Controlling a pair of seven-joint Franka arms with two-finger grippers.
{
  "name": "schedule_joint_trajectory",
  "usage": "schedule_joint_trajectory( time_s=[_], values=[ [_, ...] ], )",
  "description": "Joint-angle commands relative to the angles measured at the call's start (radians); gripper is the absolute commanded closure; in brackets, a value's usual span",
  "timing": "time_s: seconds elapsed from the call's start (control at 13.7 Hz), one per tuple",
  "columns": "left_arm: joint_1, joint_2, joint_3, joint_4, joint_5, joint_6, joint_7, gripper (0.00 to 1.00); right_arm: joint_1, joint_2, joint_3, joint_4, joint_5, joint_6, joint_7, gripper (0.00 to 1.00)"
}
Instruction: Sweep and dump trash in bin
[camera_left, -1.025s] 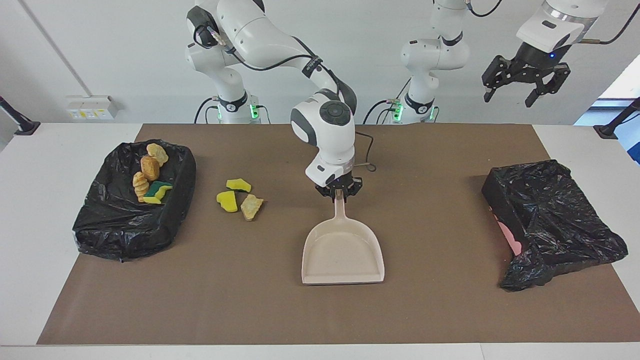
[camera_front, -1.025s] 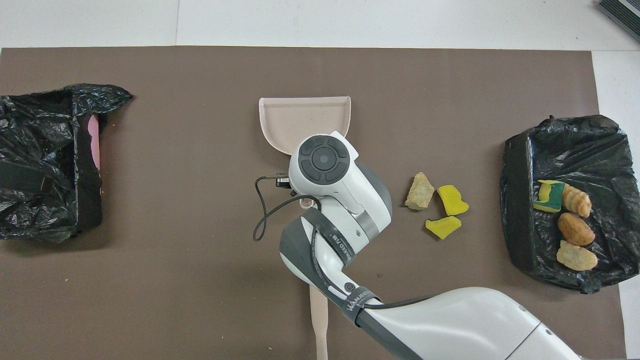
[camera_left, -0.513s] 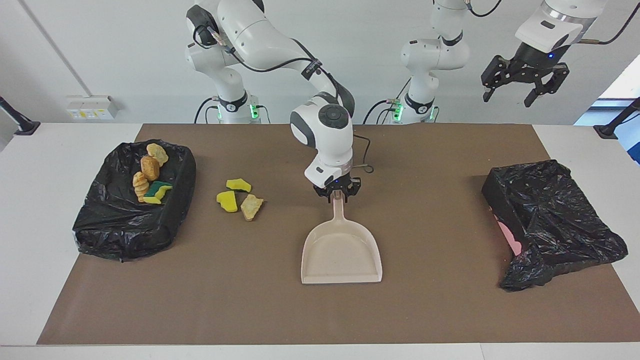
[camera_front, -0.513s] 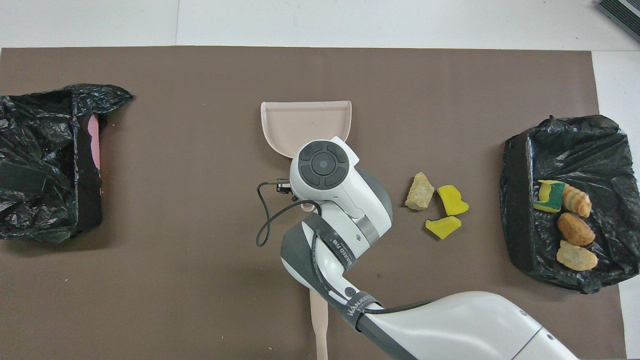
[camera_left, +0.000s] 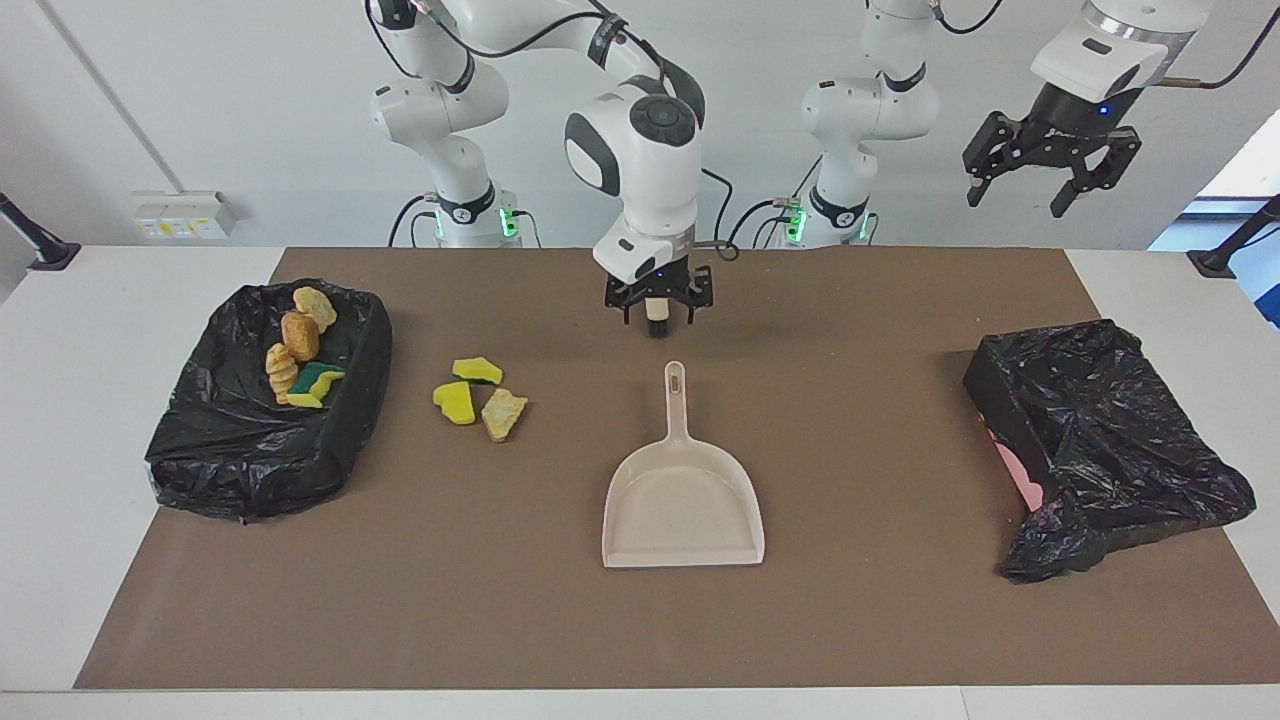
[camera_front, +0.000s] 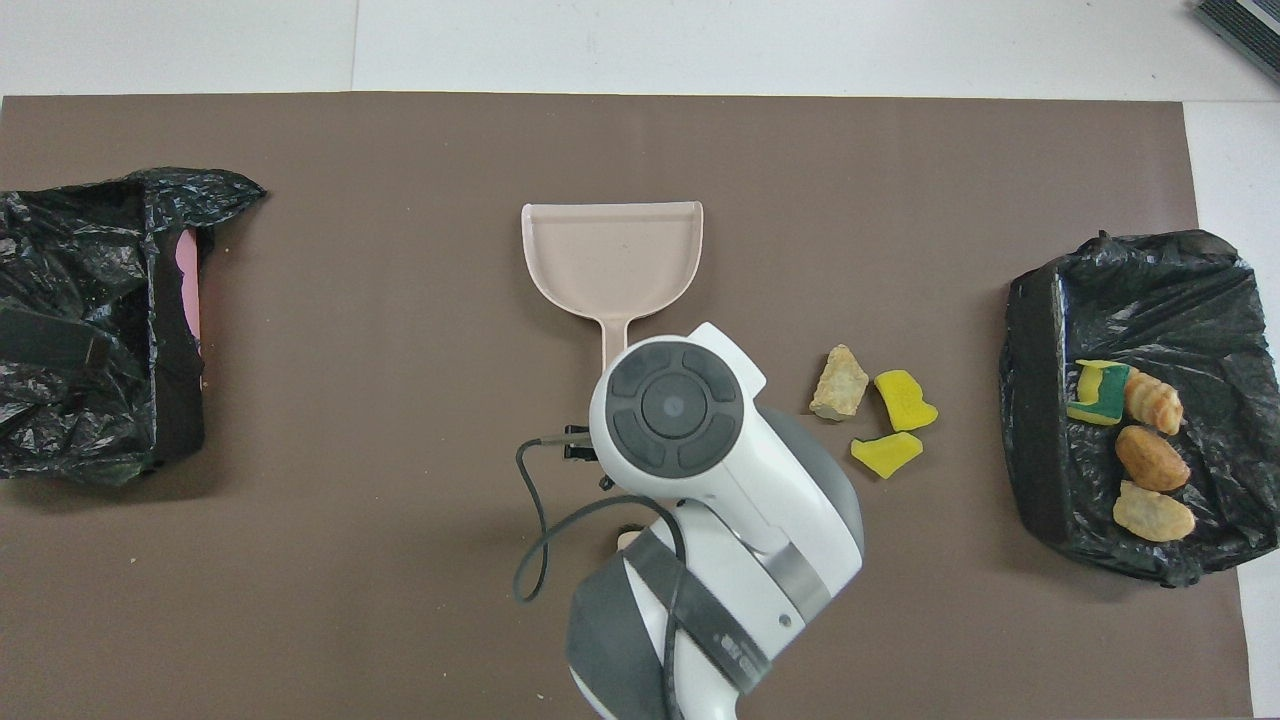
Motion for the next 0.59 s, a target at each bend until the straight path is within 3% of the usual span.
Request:
schedule_joint_trajectory(
  time_s=[0.0,0.15,0.29,0.51],
  values=[
    [0.001,0.001,-0.011,-0.024,0.017,0.054,0.006,0.0,0.038,-0.175,0.001,-0.213,0.07,-0.012,-0.013,0.0],
    [-0.002,0.01,-0.02,-0.03,0.015,0.094,0.004,0.0,0.064,-0.253,0.001,-0.325,0.162,-0.012,-0.031,0.0],
    [-0.069,0.018,-0.02,-0.104,0.014,0.158,-0.001,0.0,0.097,-0.333,0.001,-0.443,0.294,0.016,-0.03,0.0],
    [-0.144,0.026,-0.022,-0.226,0.017,0.297,-0.075,0.0,0.168,-0.327,0.002,-0.555,0.325,0.145,0.016,0.0]
  ],
)
